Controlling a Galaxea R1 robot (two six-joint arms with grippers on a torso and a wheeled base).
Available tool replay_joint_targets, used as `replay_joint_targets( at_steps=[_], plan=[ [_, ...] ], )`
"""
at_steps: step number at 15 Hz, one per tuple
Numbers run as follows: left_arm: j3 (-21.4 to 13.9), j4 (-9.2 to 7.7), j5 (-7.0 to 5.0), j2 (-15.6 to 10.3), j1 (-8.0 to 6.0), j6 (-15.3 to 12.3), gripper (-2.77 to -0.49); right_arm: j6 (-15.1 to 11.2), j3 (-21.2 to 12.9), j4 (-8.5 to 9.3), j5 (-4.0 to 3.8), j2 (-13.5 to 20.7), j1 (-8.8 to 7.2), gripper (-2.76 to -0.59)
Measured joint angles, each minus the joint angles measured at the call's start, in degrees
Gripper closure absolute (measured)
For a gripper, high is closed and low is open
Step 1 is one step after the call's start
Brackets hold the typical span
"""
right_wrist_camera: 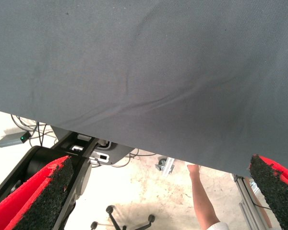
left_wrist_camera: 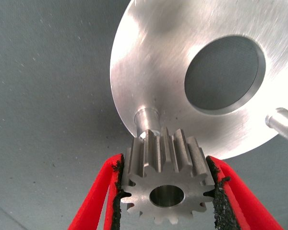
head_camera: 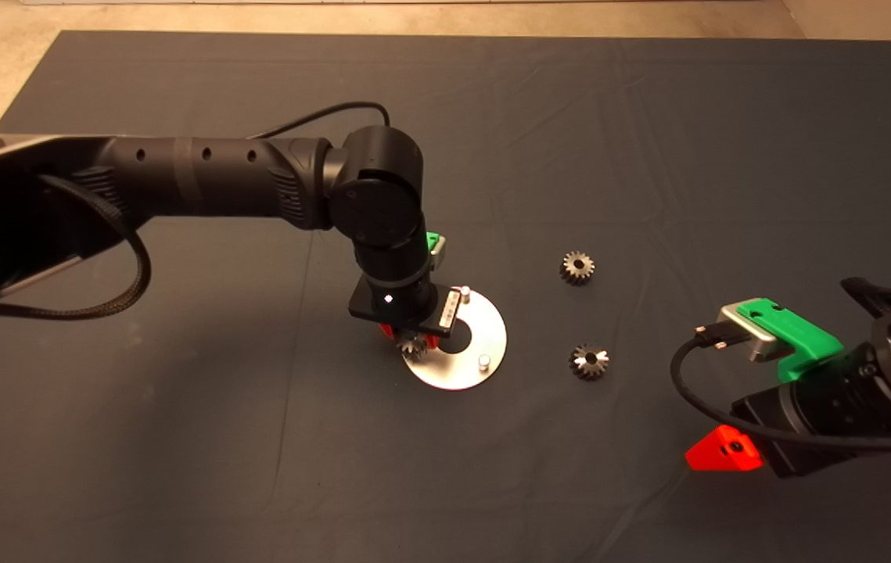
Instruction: Install three planetary gears onto the carrier pins
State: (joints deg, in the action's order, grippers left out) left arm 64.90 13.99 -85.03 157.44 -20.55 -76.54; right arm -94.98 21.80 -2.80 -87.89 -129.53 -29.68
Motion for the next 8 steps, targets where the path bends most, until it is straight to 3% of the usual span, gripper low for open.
replay_joint_targets(
  at_steps=[8],
  plan=[
    [0.39,0.39,0.00,0.02,0.00,1.49,-1.01,0.00,0.00,0.00,0.00,0.00,0.00,-2.75]
  ],
)
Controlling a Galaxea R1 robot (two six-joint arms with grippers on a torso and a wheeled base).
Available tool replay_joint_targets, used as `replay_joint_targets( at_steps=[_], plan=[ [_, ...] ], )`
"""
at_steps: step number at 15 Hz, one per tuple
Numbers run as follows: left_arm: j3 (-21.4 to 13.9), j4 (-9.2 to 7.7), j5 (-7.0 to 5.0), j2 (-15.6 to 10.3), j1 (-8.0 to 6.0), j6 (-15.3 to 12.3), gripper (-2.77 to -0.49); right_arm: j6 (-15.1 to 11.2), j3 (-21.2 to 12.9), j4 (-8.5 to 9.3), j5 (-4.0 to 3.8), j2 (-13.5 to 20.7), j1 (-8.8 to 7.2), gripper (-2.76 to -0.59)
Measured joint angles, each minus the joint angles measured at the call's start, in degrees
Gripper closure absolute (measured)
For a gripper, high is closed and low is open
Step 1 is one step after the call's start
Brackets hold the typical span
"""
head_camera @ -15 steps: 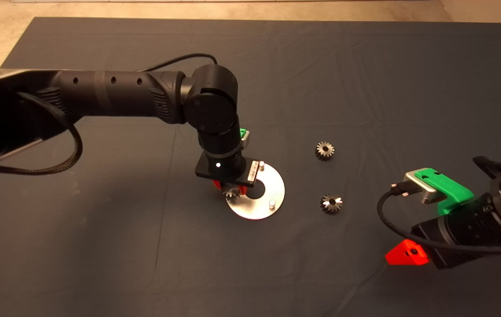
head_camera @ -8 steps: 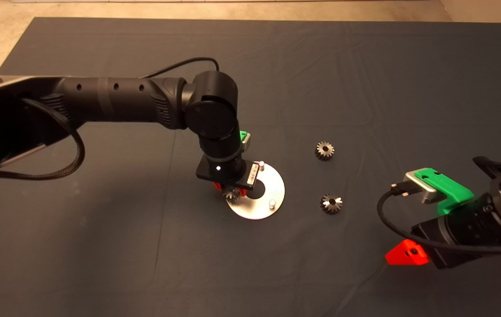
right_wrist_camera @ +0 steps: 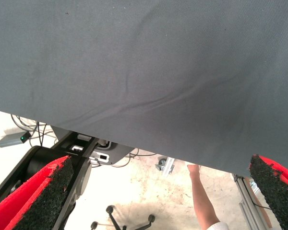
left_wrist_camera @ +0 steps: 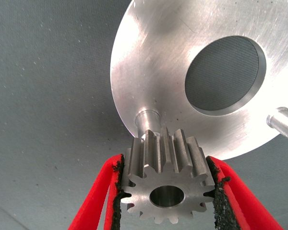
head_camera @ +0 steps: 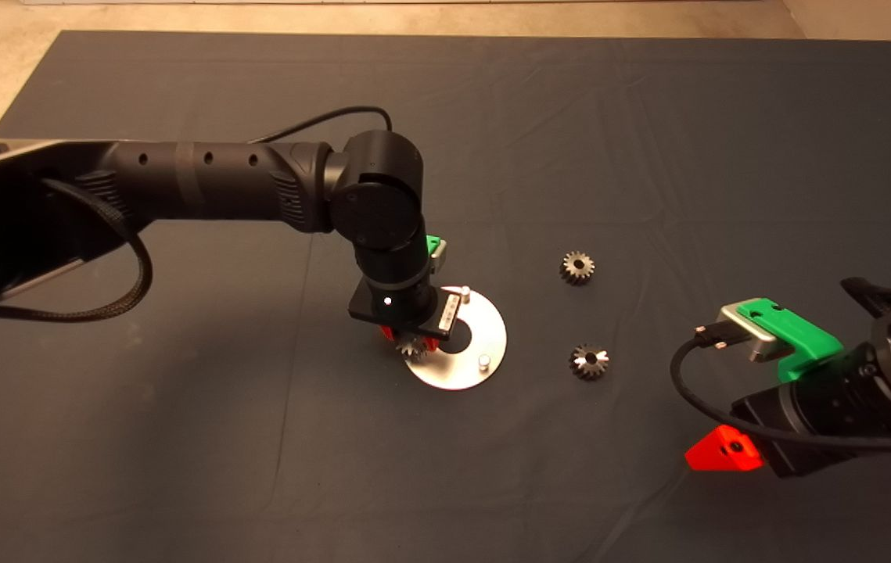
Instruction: Install three planetary gears onto the carrier pins
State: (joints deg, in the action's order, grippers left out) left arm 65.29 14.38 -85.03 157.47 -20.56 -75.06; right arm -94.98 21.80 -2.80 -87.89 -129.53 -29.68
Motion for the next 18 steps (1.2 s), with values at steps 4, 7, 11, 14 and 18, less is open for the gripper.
replay_joint_targets(
  at_steps=[4,7,11,14,18],
  plan=[
    [0.26,0.46,-0.02,0.00,-0.08,0.48,-1.00,0.00,0.00,0.01,0.00,0.00,0.00,-2.75],
    [0.26,0.51,-0.01,0.00,-0.08,0.63,-1.00,0.00,0.00,0.02,0.00,0.00,0.00,-2.75],
    [0.63,0.63,-0.05,0.15,-0.11,1.18,-1.00,0.00,0.00,0.00,0.00,0.00,0.00,-2.75],
    [1.68,1.30,-0.67,1.39,-0.33,1.68,-1.00,0.00,0.00,0.00,0.02,0.00,0.00,-2.75],
    [2.26,3.28,-0.50,2.07,-0.36,1.90,-1.00,0.00,0.00,0.01,0.00,0.00,0.00,-2.75]
  ],
)
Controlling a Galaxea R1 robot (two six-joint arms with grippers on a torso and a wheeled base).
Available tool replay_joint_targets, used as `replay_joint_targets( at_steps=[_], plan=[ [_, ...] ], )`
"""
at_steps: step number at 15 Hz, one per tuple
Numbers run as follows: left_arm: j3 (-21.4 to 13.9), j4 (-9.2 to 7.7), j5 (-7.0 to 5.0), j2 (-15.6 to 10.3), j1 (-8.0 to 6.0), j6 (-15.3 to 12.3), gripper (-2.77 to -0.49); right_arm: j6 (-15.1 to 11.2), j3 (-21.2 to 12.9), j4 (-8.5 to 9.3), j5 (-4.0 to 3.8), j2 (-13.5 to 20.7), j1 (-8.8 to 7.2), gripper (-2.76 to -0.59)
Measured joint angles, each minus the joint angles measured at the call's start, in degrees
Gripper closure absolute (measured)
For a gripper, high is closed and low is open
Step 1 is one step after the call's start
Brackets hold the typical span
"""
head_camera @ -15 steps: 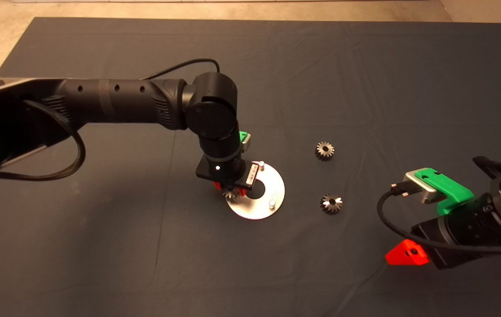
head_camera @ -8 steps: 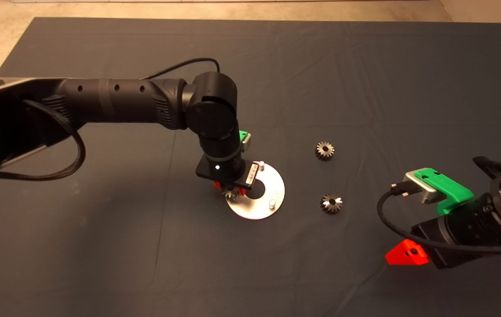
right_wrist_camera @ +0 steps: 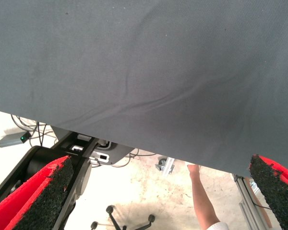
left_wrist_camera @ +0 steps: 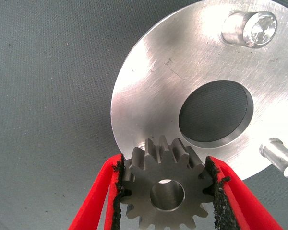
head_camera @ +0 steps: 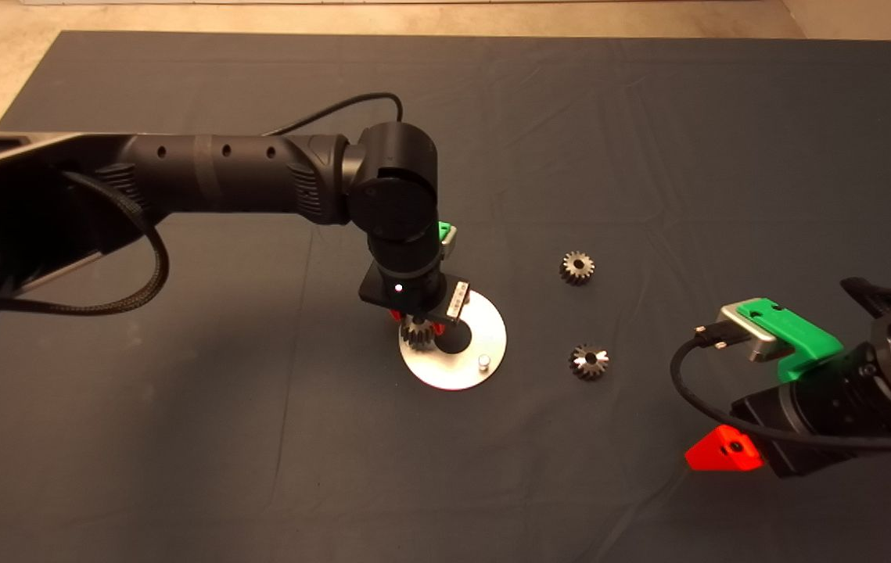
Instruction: Install three planetary gears onto the carrier pins
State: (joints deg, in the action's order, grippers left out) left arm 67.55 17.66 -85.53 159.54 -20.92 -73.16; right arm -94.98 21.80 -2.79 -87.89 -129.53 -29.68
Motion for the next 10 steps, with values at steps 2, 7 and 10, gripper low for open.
replay_joint_targets(
  at_steps=[2,7,10],
  plan=[
    [-0.02,0.05,-0.02,-0.24,0.00,-0.02,-1.00,0.00,0.00,-0.01,0.00,0.00,0.00,-2.75],
    [-2.11,0.39,-1.57,-1.31,0.13,-0.07,-1.00,0.00,0.00,0.01,0.02,-0.01,0.00,-2.75],
    [-2.19,0.41,-1.60,-1.29,0.13,-0.69,-1.00,0.00,0.00,-0.01,0.00,-0.02,0.00,-2.75]
  ],
)
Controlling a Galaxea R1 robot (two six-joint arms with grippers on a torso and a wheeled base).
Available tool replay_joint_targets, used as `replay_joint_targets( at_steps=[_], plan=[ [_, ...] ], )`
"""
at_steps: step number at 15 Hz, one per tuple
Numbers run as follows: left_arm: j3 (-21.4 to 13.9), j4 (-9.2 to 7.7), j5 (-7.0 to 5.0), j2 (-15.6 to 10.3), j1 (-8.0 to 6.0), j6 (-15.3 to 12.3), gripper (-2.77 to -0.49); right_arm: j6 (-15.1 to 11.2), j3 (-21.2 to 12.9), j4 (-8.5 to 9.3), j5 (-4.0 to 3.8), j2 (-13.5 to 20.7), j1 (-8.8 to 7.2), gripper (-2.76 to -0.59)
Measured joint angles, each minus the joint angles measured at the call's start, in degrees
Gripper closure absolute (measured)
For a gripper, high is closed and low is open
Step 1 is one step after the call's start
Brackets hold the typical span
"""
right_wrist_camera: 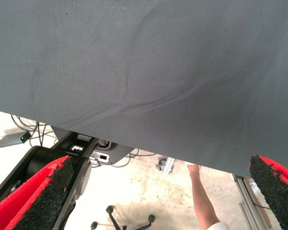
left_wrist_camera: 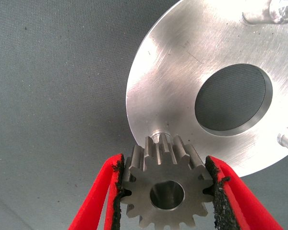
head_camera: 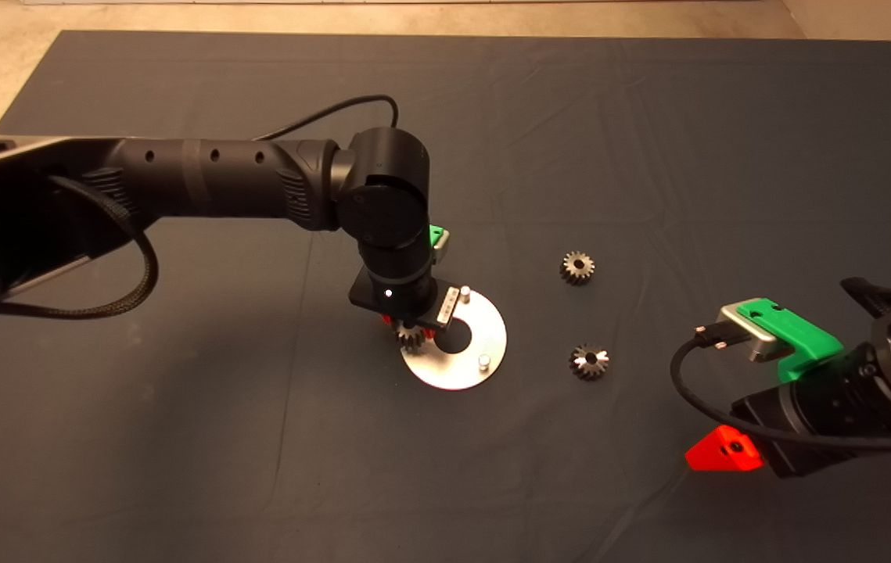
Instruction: Install three planetary gears onto the carrier pins
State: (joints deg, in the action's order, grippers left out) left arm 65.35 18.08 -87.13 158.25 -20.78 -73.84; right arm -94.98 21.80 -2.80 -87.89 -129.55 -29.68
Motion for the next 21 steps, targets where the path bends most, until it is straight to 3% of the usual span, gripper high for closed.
replay_joint_targets(
  at_steps=[7,13,21],
  plan=[
    [-2.12,-0.02,0.00,-0.02,0.00,-2.20,-1.00,0.00,0.00,0.00,0.02,0.00,0.00,-2.75],
    [-2.34,0.02,0.00,-0.04,0.00,-2.33,-1.00,0.00,0.00,0.00,0.00,0.00,0.00,-2.75],
    [-2.34,2.34,-0.02,-0.06,0.00,-2.29,-1.00,0.00,0.00,0.01,0.02,0.00,0.00,-2.75]
  ],
)
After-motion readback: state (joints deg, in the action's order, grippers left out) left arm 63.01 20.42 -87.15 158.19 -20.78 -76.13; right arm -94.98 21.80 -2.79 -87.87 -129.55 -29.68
